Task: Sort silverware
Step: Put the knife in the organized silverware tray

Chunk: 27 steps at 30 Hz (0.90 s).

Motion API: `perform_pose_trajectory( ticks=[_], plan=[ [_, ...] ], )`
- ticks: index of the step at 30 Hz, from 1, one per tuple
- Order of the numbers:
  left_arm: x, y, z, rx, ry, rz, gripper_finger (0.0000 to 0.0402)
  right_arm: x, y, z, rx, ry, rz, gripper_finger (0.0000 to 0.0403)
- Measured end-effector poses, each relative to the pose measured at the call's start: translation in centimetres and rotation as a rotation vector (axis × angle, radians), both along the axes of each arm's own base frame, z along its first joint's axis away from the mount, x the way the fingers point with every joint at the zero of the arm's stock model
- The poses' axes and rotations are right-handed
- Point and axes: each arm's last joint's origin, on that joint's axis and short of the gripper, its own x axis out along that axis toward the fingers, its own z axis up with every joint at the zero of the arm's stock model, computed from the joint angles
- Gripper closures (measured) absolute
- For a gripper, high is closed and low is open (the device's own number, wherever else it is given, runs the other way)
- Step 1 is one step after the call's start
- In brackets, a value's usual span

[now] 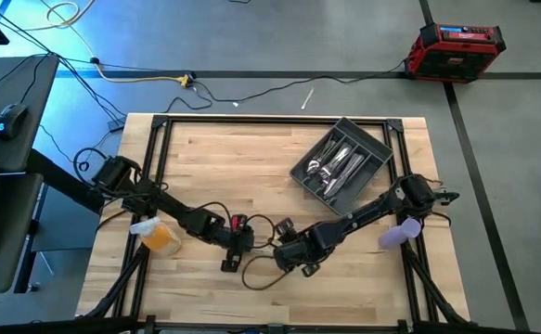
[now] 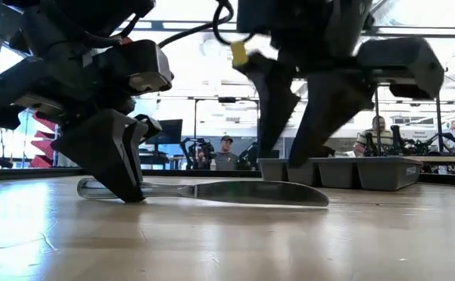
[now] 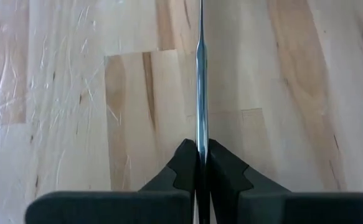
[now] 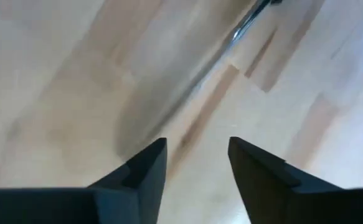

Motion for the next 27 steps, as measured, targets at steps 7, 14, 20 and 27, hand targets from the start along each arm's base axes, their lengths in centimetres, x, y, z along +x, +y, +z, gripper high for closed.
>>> perform_pose_trajectory(
  ticks=[7, 14, 20, 27],
  plan=[
    [0.2, -0.2, 0.1, 0.105, -0.059, -0.211, 0.0397, 0.0, 1.4, 1.5, -0.211, 0.036, 0.569, 0.0226],
    [0.7, -0.3, 0.3, 0.187, -0.137, -0.46, 0.0398, 1.3, 2.4, 1.9, -0.254, -0.115, 0.977, 0.0246],
    [1.2, 0.5, 0.4, 0.236, -0.187, -0.562, 0.0398, 3.1, 2.2, 2.1, -0.226, -0.286, 1.065, 0.0258],
    [1.9, 1.5, 0.6, 0.233, -0.231, -0.59, 0.0398, 4.0, 1.3, -0.3, -0.211, -0.233, 1.112, 0.0259]
  ],
)
